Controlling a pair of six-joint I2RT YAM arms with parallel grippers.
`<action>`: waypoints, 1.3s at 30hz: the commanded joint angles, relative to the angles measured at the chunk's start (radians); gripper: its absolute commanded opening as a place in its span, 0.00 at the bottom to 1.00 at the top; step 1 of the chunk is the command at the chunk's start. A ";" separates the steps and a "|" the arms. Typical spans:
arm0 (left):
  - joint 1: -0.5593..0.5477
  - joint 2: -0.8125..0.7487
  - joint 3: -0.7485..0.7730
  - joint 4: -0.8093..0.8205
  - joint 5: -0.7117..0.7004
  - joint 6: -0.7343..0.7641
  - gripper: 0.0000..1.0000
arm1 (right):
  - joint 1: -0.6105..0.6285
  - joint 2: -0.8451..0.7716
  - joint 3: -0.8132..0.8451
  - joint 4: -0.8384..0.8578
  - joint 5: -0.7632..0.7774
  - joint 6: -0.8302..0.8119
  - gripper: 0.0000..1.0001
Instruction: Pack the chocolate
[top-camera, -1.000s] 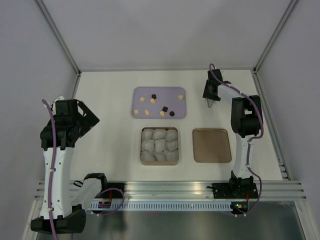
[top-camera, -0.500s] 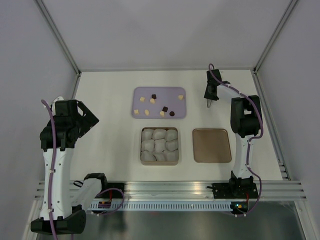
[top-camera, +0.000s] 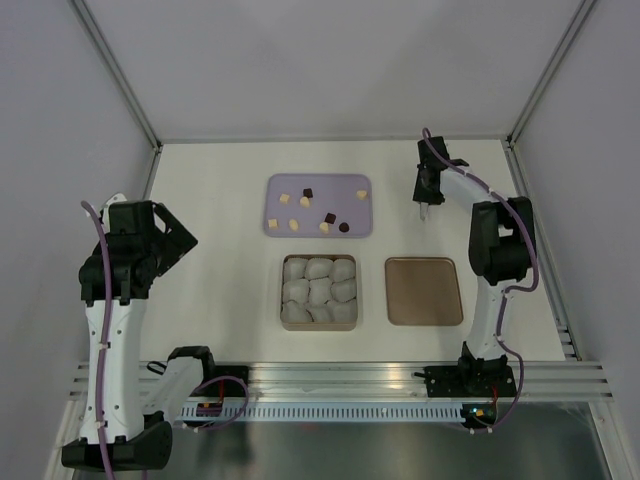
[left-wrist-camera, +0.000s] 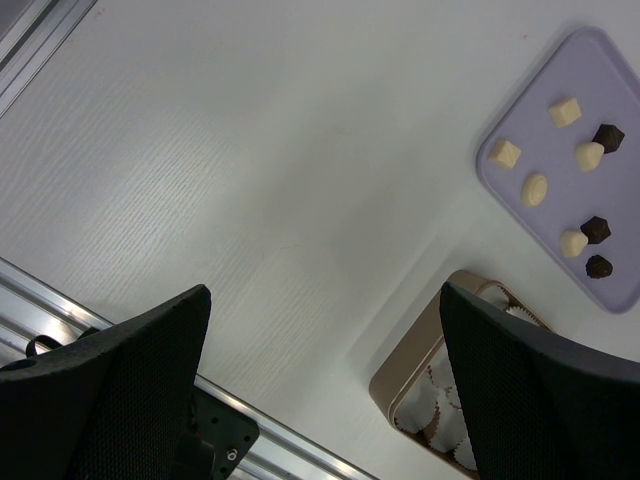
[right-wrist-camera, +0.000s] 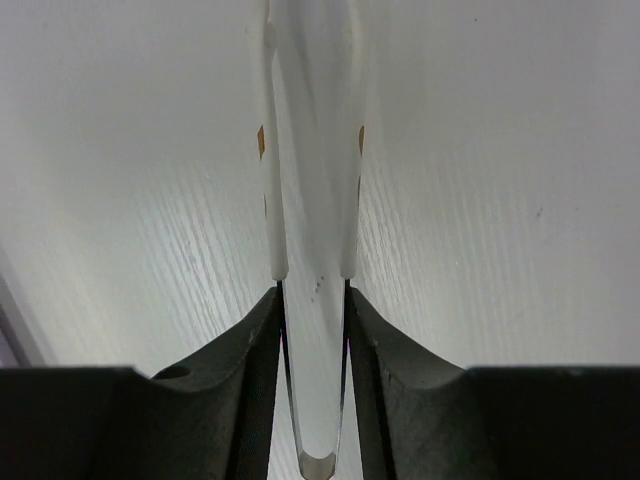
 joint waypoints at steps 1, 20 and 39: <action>0.006 -0.010 0.031 0.015 0.000 0.012 1.00 | 0.017 -0.133 -0.042 -0.050 -0.020 -0.026 0.37; 0.006 -0.006 0.145 -0.153 0.060 -0.019 1.00 | 0.193 -0.333 0.042 -0.421 -0.191 0.077 0.38; 0.006 -0.001 0.165 -0.201 0.107 -0.034 1.00 | 0.298 -0.175 0.361 -0.608 -0.230 0.091 0.40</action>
